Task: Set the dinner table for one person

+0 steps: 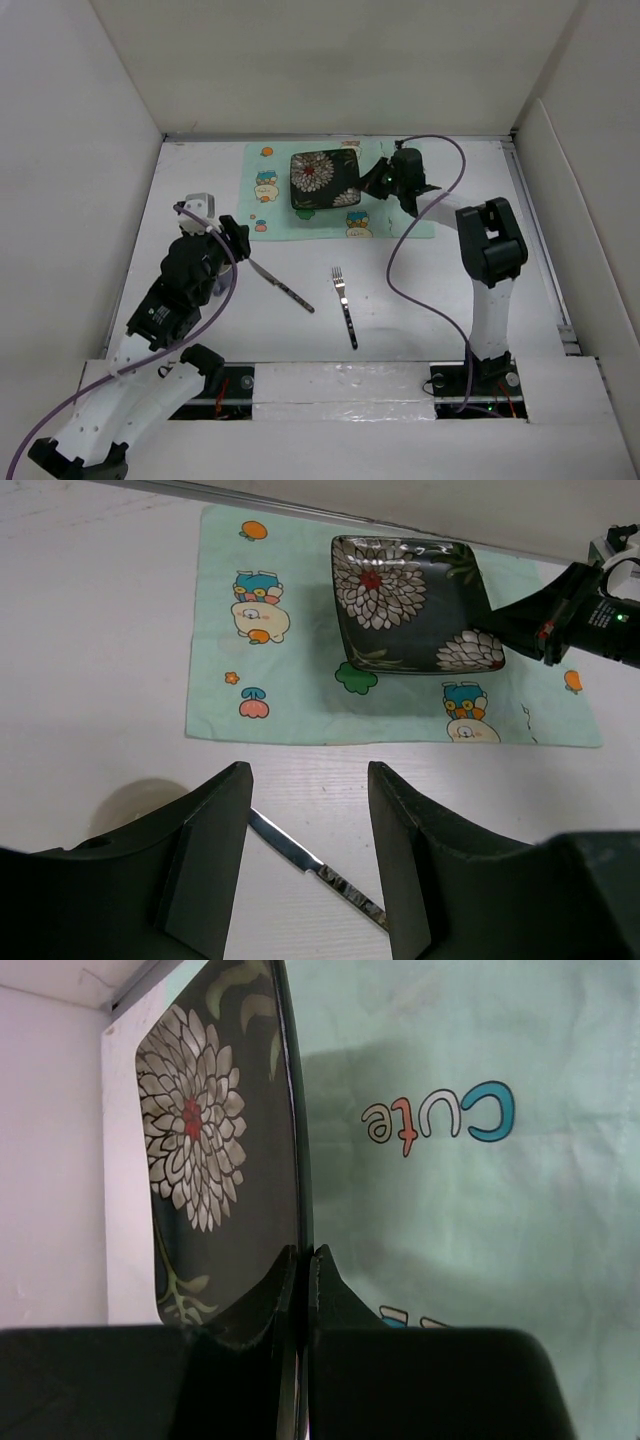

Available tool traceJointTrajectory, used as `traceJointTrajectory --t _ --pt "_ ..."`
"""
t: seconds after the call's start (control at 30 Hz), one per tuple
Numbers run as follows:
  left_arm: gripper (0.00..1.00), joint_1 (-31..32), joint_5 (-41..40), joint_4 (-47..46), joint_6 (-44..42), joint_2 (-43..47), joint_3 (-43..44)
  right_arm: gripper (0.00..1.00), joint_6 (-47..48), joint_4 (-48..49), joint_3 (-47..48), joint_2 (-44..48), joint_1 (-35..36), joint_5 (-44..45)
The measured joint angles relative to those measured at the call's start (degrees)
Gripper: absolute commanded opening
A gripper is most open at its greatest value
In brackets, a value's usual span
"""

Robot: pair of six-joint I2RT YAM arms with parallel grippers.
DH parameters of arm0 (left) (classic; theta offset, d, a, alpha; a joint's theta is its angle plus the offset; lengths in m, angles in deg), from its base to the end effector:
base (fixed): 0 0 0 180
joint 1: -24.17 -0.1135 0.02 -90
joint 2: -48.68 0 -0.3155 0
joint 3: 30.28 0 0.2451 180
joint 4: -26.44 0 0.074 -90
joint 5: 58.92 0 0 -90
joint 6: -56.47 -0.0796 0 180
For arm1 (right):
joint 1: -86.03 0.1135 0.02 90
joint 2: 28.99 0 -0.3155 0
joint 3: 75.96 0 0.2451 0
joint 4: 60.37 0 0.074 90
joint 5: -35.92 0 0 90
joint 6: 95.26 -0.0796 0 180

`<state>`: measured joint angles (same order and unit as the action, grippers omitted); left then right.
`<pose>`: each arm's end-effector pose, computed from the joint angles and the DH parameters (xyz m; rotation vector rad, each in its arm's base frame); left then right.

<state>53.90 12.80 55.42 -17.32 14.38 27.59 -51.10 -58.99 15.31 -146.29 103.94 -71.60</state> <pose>0.1278 -0.0442 0.3752 -0.0457 1.6711 -0.3422 0.4886 0.1831 0.2238 0.3081 2.1069 0.9949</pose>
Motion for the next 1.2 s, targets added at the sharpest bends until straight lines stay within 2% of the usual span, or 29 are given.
traceJointTrajectory --t 0.6,0.63,0.73,0.83,1.03,1.2 --pt "0.47 0.0 -1.0 0.0 0.0 -1.3 0.0 0.00 -2.1 1.4 6.9 -11.7 1.3 -0.6" --pt "0.47 0.0 -1.0 0.0 0.0 -1.5 0.0 0.11 -2.1 1.4 6.9 -11.7 1.2 -0.6" --pt "0.47 0.0 -1.0 0.0 0.0 -1.6 0.0 0.35 -2.5 1.8 6.8 -11.7 1.3 -0.7" --pt "0.47 0.0 -1.0 0.0 0.0 -1.6 0.0 0.49 -2.6 2.2 6.8 -11.6 1.3 -0.9" --pt "0.47 0.0 -1.0 0.0 0.0 -1.4 0.0 0.51 -0.4 -1.6 6.7 -8.8 1.6 0.7" --pt "0.47 0.0 -1.6 0.0 0.1 -0.7 0.0 0.45 2.6 -5.8 4.6 -3.2 1.7 5.0"
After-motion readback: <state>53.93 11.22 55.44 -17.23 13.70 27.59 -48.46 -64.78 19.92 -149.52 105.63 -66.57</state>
